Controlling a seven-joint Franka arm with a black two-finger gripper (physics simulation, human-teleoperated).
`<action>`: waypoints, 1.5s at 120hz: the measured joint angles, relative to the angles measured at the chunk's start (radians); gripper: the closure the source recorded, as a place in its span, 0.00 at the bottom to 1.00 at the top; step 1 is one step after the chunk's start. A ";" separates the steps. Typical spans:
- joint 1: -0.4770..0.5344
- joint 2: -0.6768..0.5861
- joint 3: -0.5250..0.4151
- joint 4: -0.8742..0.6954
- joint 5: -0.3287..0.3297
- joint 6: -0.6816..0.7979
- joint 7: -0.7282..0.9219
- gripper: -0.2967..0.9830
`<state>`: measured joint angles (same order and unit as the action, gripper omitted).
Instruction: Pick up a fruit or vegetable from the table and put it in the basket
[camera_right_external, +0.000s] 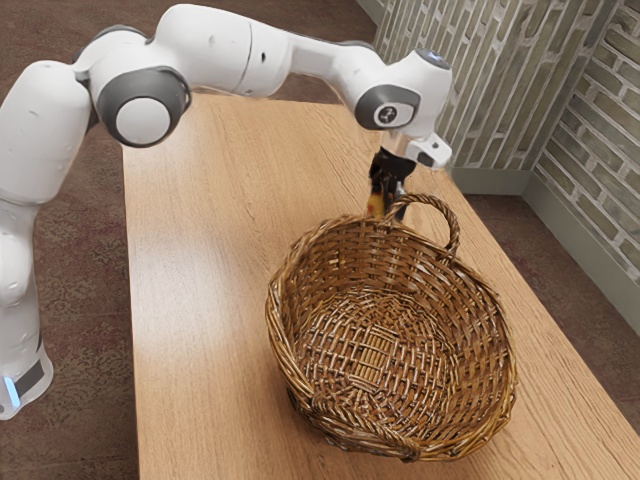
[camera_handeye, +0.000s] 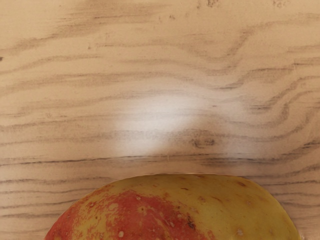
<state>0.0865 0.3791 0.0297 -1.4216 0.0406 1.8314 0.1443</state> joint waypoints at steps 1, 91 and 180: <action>0.000 -0.004 0.002 0.000 0.001 -0.001 0.000 0.45; -0.008 -0.195 -0.175 0.263 0.100 -0.263 0.002 0.37; -0.035 -0.132 -0.564 0.211 0.196 -0.330 -0.030 0.33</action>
<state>0.0515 0.2466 -0.5343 -1.2102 0.2369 1.5012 0.1145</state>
